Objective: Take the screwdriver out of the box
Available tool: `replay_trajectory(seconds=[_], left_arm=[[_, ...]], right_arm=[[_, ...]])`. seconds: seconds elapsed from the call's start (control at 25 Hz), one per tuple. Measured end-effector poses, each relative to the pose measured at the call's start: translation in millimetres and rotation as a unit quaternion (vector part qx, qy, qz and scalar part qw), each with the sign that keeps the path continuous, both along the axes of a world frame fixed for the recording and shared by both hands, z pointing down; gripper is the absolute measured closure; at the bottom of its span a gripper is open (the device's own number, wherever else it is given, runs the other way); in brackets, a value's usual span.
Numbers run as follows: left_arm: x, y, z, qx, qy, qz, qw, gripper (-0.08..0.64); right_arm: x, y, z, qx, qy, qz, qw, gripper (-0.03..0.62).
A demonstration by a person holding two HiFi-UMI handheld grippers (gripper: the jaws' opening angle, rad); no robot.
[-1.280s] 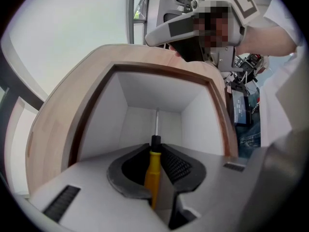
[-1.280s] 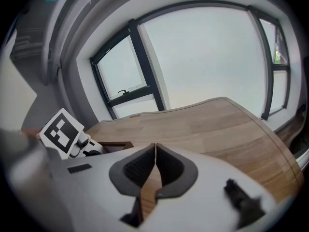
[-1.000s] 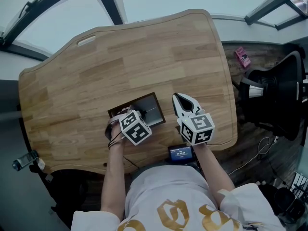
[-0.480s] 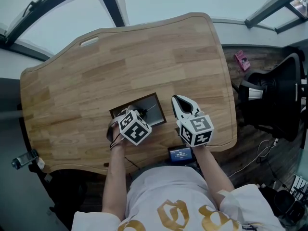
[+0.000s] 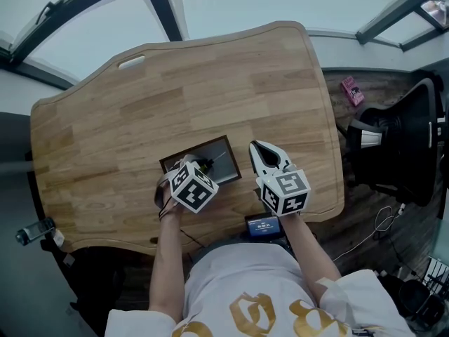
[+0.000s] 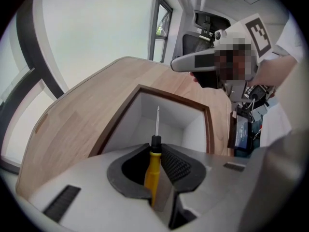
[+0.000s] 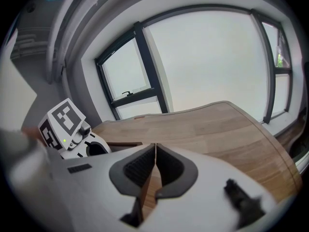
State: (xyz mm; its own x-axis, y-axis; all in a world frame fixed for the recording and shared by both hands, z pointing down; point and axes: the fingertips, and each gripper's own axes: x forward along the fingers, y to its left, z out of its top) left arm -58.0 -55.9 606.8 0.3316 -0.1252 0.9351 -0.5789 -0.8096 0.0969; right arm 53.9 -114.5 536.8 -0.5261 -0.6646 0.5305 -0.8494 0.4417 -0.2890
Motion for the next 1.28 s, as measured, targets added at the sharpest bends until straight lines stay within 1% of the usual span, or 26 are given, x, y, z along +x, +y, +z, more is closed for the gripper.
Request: replay_trajectory(seconds=[0.4,0.64,0.88,1.12,1.28], left_arm=[[-4,-7,-13,0.017,0.023,-0.058,0.9979,0.482],[-7,-9,-22,0.034,0.028,-0.074,0.9963,0.482],[-6,-12,-32,0.053,0.049,-0.093,0.993,0.482],[-9,-12,-41,0.071,0.057,-0.105,0.9903,0.482],[-12,-13,-49,0.086,0.066,-0.118,0.987,0.482]], right_arm=[[-2,8,-8,0.009,0.001,-0.004,1.0,0.56],[-2,11,-12,0.014,0.0,-0.004,1.0,0.56],[-2,15,-19,0.021,0.001,-0.006,1.0,0.56],[-1,20,-27,0.03,0.001,-0.004,1.0,0.56],[-1,23,-30,0.035,0.003,-0.004,0.999,0.56]])
